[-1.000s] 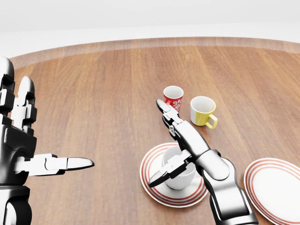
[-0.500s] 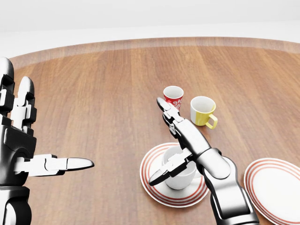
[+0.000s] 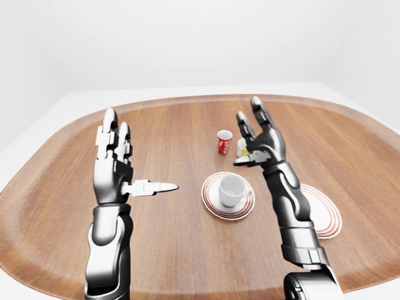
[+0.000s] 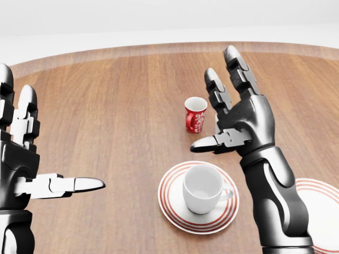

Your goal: Put the white mug on the left plate.

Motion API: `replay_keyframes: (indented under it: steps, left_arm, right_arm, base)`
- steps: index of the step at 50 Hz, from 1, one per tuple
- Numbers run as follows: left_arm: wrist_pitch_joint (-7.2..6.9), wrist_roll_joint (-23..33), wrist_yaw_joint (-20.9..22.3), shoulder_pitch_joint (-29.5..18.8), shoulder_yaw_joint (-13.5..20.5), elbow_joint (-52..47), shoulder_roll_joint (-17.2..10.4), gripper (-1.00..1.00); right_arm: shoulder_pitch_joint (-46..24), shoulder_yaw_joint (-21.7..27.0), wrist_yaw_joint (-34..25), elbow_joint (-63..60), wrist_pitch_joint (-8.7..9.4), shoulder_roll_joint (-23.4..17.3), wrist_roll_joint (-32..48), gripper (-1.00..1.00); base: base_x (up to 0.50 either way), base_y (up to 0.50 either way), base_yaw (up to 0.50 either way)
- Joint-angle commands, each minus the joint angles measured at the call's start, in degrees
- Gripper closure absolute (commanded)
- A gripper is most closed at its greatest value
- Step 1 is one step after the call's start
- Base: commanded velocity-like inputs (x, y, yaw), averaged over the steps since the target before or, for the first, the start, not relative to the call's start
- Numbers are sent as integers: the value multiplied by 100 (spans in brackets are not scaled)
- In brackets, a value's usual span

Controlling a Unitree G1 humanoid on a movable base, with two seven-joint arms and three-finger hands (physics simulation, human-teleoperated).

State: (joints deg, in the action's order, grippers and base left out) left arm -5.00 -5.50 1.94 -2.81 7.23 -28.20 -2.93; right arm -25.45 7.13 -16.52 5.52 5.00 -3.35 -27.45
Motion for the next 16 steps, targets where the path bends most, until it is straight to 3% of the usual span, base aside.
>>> replay_keyframes:
  steps: [1, 16]
  left_arm:
    - [0, -27, -12, -38, 30, -13, -17, -100]
    - [0, -47, -17, -86, 58, 19, -41, -100]
  right_arm:
    - [231, 68, 664, -416, 0, -206, -1908, -100]
    - [1033, -315, 451, -746, 0, 29, -1265, -100]
  base:
    - [0, 0, 0]
    - [0, 0, 0]
